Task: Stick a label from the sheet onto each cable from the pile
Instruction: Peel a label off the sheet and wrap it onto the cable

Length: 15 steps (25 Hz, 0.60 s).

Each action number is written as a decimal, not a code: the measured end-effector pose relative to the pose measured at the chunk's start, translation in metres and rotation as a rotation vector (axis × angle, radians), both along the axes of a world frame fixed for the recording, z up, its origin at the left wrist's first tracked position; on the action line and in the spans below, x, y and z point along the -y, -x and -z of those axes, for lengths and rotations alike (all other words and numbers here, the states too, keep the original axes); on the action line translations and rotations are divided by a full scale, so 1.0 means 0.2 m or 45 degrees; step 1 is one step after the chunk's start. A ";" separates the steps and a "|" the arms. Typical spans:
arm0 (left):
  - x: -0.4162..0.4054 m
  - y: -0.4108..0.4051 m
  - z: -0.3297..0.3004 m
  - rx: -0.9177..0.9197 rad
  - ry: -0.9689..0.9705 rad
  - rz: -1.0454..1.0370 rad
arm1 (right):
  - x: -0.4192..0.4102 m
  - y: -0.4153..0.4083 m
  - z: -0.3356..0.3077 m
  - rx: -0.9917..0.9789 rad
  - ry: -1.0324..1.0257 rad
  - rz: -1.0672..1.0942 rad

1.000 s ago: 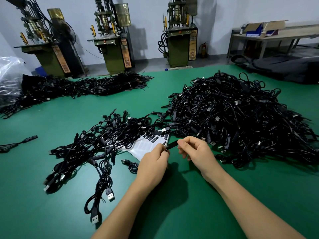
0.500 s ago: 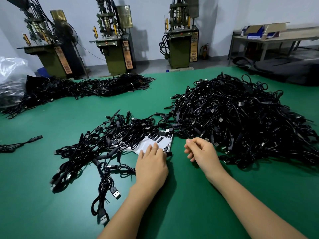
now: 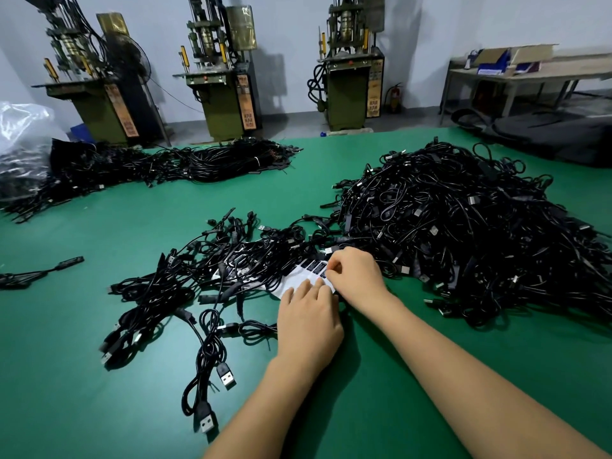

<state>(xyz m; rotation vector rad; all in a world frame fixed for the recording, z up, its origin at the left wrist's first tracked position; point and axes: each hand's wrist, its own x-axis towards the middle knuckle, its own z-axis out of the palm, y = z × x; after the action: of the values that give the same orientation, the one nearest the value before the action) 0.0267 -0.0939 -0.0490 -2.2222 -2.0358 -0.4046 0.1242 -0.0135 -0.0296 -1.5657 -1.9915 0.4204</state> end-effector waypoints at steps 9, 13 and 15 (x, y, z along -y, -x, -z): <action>0.01 -0.01 -0.02 0.137 -0.101 0.057 | 0.00 0.05 0.10 -0.299 0.023 0.215; 0.02 -0.02 -0.03 0.135 -0.089 0.037 | -0.01 0.04 0.09 -0.322 0.082 0.252; 0.02 -0.02 -0.03 0.114 -0.107 0.009 | -0.02 0.04 0.08 -0.321 0.132 0.277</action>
<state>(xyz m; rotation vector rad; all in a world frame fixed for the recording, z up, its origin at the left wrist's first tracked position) 0.0311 -0.0987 -0.0426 -2.2005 -2.0133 -0.5897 0.1158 -0.0089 -0.0454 -1.6795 -1.6139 0.6082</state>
